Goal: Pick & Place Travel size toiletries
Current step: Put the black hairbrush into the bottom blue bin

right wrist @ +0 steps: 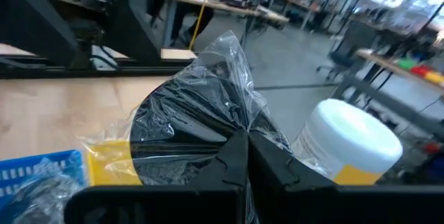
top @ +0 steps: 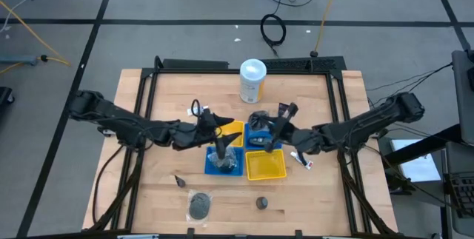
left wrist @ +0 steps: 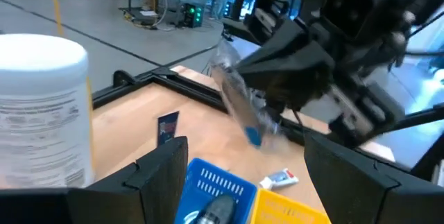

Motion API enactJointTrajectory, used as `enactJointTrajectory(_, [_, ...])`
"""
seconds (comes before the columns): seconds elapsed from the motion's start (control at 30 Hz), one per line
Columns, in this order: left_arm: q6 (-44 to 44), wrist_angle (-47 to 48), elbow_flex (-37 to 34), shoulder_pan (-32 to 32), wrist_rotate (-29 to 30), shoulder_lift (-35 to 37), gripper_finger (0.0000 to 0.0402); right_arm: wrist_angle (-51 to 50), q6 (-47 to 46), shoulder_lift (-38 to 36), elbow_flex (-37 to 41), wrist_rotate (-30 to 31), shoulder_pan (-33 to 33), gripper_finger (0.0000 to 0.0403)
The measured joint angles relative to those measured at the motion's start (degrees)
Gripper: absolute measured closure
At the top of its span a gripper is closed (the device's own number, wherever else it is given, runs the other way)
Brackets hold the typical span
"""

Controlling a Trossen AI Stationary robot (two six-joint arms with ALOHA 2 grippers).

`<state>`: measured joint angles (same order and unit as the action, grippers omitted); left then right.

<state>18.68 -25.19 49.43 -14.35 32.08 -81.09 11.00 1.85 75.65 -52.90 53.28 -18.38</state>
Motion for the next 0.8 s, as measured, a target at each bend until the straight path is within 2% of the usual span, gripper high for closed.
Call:
enactJointTrajectory(0.13, [0.2,-5.4,0.0,0.9,-3.8,-2.7,0.0119,3.8,2.8,2.6,0.0,3.1,-0.8,0.0403])
enactJointTrajectory(0.23, [1.2,-6.9,0.0,1.4,-4.0,-4.2,0.0119,5.7,5.0,4.0,0.0,5.3,-1.6,0.0403])
enactJointTrajectory(0.8, [4.8,-12.1,0.0,3.8,-3.6,-5.9,0.0119,10.2,7.0,4.2,0.0,5.5,-2.5,0.0403])
